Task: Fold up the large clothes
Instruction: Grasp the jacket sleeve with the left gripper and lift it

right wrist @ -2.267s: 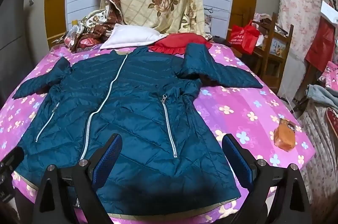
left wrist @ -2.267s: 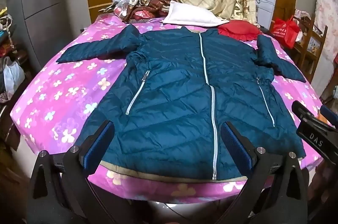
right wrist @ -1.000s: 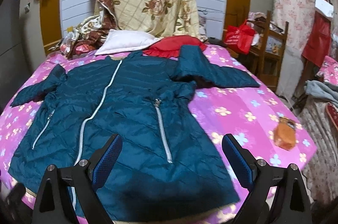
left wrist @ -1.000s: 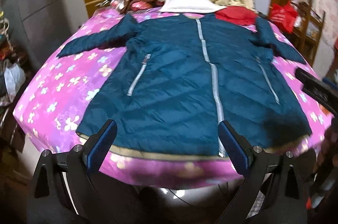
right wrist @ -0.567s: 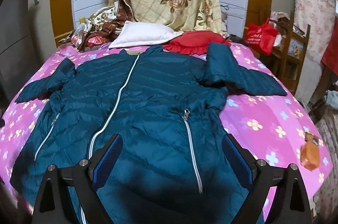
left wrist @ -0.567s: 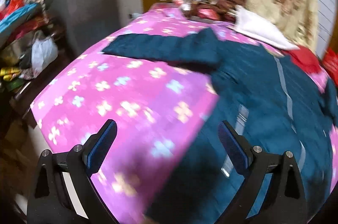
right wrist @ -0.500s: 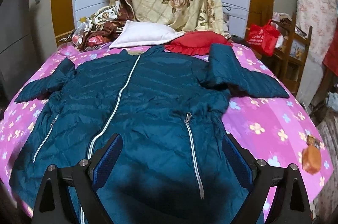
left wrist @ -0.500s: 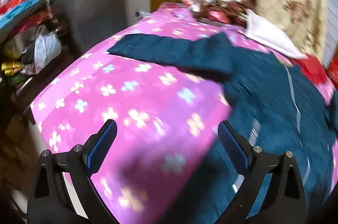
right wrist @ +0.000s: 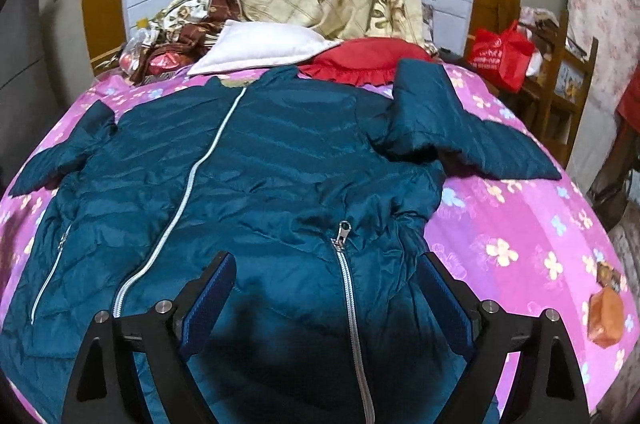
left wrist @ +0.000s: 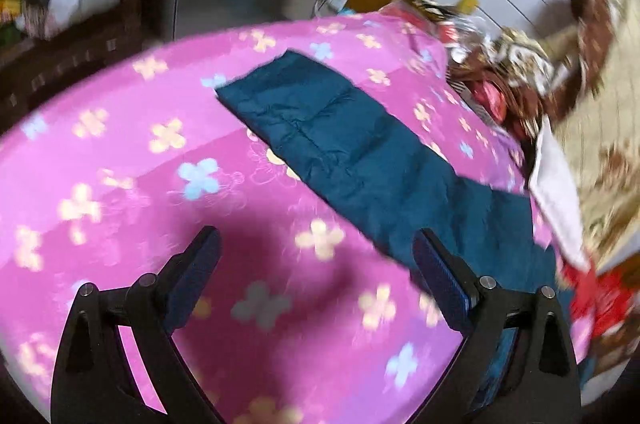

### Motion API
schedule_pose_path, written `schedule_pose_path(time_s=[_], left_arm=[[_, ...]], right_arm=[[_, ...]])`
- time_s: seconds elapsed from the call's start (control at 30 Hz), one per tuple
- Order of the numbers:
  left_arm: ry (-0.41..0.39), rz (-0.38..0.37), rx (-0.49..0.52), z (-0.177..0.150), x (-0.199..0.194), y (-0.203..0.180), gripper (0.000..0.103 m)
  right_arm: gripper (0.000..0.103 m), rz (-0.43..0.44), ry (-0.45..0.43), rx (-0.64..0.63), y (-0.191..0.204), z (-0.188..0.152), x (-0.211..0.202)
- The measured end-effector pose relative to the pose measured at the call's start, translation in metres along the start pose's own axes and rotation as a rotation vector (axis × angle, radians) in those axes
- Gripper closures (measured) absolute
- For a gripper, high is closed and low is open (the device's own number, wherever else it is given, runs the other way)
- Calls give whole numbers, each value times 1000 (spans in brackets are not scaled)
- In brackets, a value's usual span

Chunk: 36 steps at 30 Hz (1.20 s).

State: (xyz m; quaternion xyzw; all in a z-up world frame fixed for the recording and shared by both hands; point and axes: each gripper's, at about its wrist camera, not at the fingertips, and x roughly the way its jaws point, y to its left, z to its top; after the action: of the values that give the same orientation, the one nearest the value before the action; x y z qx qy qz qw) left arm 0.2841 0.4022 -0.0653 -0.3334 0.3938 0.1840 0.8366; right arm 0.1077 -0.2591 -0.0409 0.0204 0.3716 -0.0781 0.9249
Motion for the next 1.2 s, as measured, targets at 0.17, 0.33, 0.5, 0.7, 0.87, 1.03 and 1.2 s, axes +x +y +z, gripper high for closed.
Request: schedule_pose_path(time_s=[0.17, 0.33, 0.5, 0.7, 0.87, 1.03, 1.2], left_arm=[[33, -22, -55, 21, 41, 9, 6], [24, -13, -58, 44, 65, 11, 7], [12, -13, -80, 62, 86, 13, 7], [-15, 104, -34, 74, 97, 4, 49], [8, 108, -29, 81, 80, -5, 95], [-90, 45, 155, 75, 10, -77, 96], [-156, -150, 412, 23, -67, -192, 96]], right_arm=[[13, -26, 1, -10, -2, 1, 7], [13, -63, -11, -28, -3, 4, 10], [13, -94, -18, -26, -8, 6, 10], [13, -123, -13, -16, -16, 7, 14], [13, -123, -24, 4, -23, 5, 12], [13, -103, -61, 20, -29, 3, -1], [13, -82, -96, 42, -38, -1, -18]])
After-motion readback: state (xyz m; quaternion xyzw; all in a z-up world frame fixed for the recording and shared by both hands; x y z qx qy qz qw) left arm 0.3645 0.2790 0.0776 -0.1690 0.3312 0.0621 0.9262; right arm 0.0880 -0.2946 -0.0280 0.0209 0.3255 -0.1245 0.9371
